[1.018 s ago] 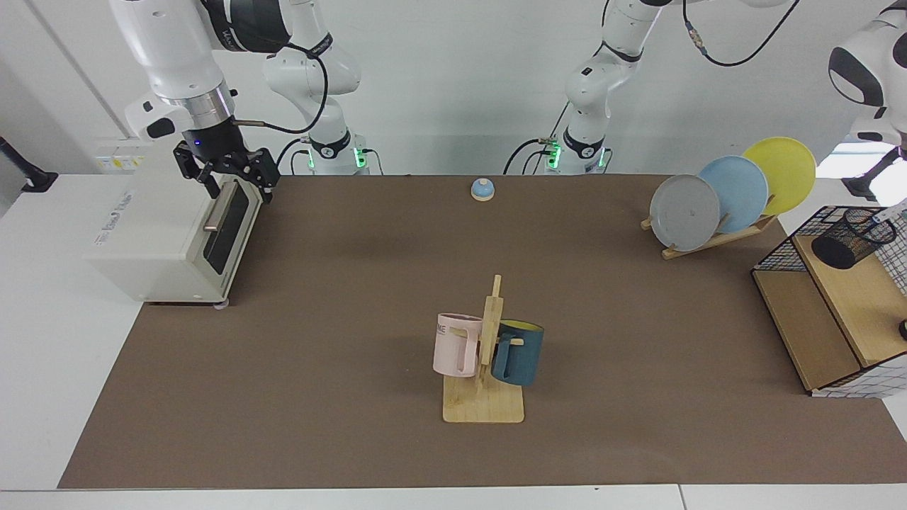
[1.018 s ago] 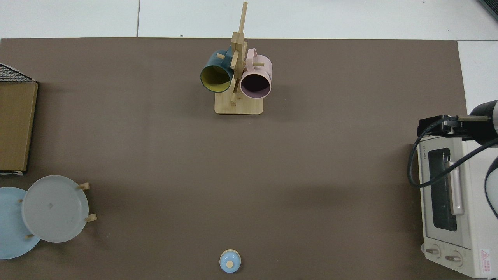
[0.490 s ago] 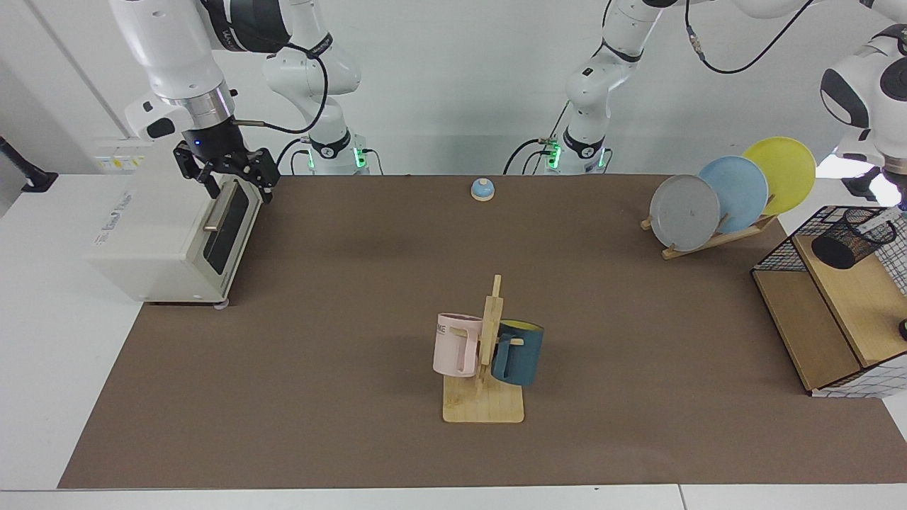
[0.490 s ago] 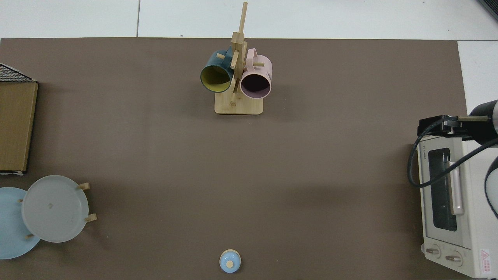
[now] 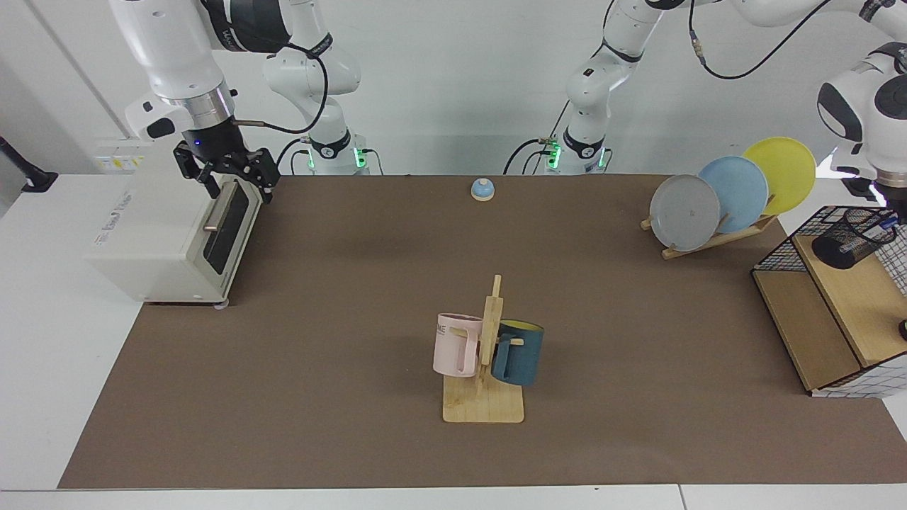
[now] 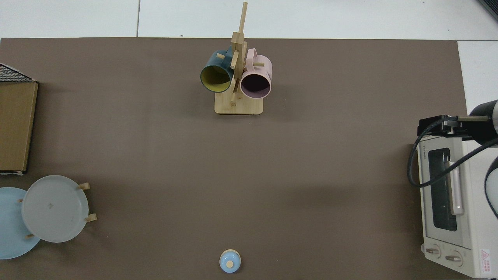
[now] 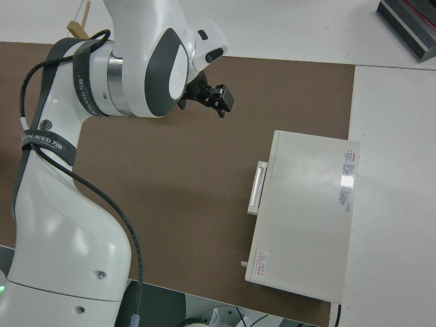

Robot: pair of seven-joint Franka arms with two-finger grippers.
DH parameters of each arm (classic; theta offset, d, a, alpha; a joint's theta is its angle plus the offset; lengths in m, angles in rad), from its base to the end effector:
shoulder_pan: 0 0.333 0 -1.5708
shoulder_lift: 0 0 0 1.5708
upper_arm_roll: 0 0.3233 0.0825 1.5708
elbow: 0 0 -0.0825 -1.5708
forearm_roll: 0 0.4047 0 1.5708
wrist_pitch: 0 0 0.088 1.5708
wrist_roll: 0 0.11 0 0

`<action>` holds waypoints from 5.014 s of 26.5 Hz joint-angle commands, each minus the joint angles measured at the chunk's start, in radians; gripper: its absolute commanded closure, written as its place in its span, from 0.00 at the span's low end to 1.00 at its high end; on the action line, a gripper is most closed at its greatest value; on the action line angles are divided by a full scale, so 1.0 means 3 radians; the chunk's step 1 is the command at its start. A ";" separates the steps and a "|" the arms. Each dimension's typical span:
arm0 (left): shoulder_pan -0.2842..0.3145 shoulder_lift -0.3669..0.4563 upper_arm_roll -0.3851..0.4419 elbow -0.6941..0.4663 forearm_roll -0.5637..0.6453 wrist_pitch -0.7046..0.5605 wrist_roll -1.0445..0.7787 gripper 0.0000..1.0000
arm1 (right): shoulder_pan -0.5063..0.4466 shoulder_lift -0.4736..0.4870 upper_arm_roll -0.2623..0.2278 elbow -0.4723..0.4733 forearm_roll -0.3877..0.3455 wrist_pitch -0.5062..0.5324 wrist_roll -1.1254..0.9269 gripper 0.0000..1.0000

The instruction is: Put markers into pen holder

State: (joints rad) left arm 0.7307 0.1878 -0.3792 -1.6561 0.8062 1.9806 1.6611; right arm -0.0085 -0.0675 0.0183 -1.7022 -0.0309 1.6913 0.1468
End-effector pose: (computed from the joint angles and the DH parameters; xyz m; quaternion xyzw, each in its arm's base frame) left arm 0.5952 0.2880 0.5329 -0.6623 0.6644 0.2476 0.2422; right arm 0.5637 0.0028 0.6128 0.9972 -0.0670 0.0295 0.0137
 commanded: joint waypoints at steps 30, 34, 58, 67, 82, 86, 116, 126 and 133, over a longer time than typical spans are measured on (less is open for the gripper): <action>-0.0845 -0.0160 -0.0214 0.0080 -0.1587 -0.0635 -0.2105 0.00 | -0.0074 0.0005 0.0041 0.0029 0.0021 -0.0039 -0.0044 0.00; -0.0896 -0.0191 -0.0392 -0.0007 -0.1772 -0.0574 -0.2565 0.00 | -0.0074 0.0005 0.0036 0.0029 0.0021 -0.0039 -0.0044 0.00; -0.0979 -0.0268 -0.0490 -0.0012 -0.2344 -0.1044 -0.4709 0.00 | -0.0074 0.0005 0.0036 0.0029 0.0021 -0.0039 -0.0044 0.00; -0.1096 -0.0406 -0.0291 -0.0099 -0.2380 -0.1075 -0.5005 0.00 | -0.0074 0.0005 0.0041 0.0029 0.0021 -0.0039 -0.0044 0.00; -0.1725 -0.0615 0.0502 -0.0043 -0.2386 -0.1028 -0.5041 0.00 | -0.0074 0.0005 0.0041 0.0029 0.0021 -0.0039 -0.0044 0.00; -0.1918 -0.0713 0.0670 -0.0028 -0.2421 -0.1074 -0.5097 0.00 | -0.0074 0.0005 0.0036 0.0029 0.0021 -0.0039 -0.0044 0.00; -0.2743 -0.0846 0.1586 0.0105 -0.2631 -0.1299 -0.5113 0.00 | -0.0074 0.0005 0.0036 0.0024 0.0021 -0.0039 -0.0044 0.00; -0.2799 -0.0825 0.1566 0.0070 -0.2641 -0.1305 -0.5108 0.00 | -0.0079 0.0005 0.0036 0.0024 0.0021 -0.0039 -0.0044 0.00; -0.2794 -0.0825 0.1566 0.0013 -0.2631 -0.1279 -0.5138 0.00 | -0.0074 0.0000 0.0036 0.0024 0.0021 -0.0054 -0.0075 0.00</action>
State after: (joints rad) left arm -0.1110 -0.0587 0.0920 -1.6471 0.0222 1.6059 0.1381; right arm -0.0108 -0.0675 0.0176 -1.7022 -0.0309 1.6912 0.1468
